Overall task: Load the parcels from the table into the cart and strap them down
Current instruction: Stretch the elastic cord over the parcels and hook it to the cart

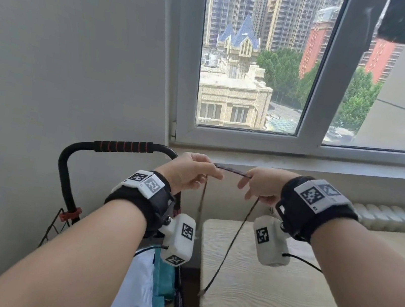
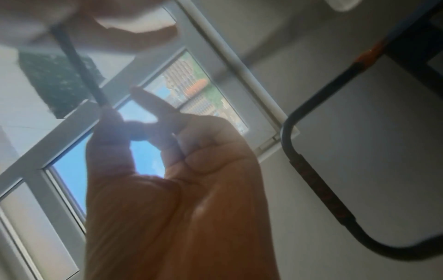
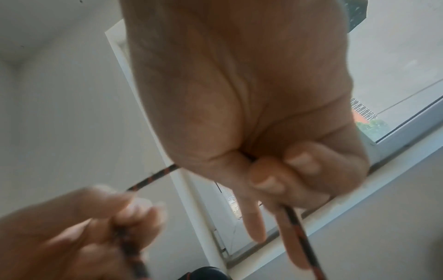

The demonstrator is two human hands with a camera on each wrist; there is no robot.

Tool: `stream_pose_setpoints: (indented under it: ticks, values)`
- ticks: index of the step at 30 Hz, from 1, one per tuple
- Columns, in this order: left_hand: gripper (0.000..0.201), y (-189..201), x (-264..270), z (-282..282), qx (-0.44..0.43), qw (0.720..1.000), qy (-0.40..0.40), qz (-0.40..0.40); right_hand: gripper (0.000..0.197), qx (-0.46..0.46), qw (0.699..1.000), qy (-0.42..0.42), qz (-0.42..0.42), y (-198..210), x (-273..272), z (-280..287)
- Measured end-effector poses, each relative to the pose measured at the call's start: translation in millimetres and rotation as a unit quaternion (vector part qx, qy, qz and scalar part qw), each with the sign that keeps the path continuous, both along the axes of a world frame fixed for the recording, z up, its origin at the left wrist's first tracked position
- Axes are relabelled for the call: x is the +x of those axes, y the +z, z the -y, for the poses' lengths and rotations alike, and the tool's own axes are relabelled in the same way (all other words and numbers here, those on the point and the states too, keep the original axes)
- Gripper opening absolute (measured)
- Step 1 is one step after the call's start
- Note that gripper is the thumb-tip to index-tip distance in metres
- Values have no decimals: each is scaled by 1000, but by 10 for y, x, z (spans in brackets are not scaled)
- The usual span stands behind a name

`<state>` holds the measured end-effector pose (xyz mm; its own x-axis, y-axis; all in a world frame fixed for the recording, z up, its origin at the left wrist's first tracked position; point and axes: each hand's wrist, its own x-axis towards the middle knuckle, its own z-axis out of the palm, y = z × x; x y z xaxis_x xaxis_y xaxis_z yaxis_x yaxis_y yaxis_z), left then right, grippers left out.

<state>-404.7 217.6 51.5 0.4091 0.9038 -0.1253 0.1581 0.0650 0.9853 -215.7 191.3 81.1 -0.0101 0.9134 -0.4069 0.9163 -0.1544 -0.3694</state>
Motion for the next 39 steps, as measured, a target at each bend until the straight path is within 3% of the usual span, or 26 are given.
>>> stream_pose_setpoints:
  ticks: [3, 6, 11, 14, 18, 24, 28, 32, 36, 39]
  values:
    - [24, -85, -152, -25, -27, 1000, 7, -6, 23, -15, 998, -62, 2, -48, 220, -80]
    - [18, -209, -288, -31, -29, 998, 26, -48, 29, -42, 988, -144, -26, -196, 532, -155]
    - [14, -379, -390, -104, -35, 994, 65, -74, 26, -19, 929, -266, -259, -213, 694, -197]
    - [10, -389, -355, -160, -34, 992, 111, -47, 26, -2, 906, -238, -351, -196, 417, -192]
    - [8, -430, -417, -162, -44, 990, 126, -44, 36, -20, 905, -154, -396, -445, -103, -170]
    - [9, -514, -677, -143, -52, 986, 146, -65, 48, -39, 859, -93, -502, -549, -640, -230]
    - [16, -507, -853, -122, -54, 984, 162, -59, 49, -49, 856, -62, -511, -551, -826, -291]
    - [10, -517, -1028, -104, -60, 981, 176, -49, 47, -6, 881, -86, -465, -541, -973, -372]
    - [11, -526, -1092, -128, -64, 980, 185, -45, 39, 99, 909, -139, -381, -425, -893, -501]
    - [12, -549, -1006, -164, -67, 980, 181, -45, 29, 219, 905, -189, -312, -328, -633, -579]
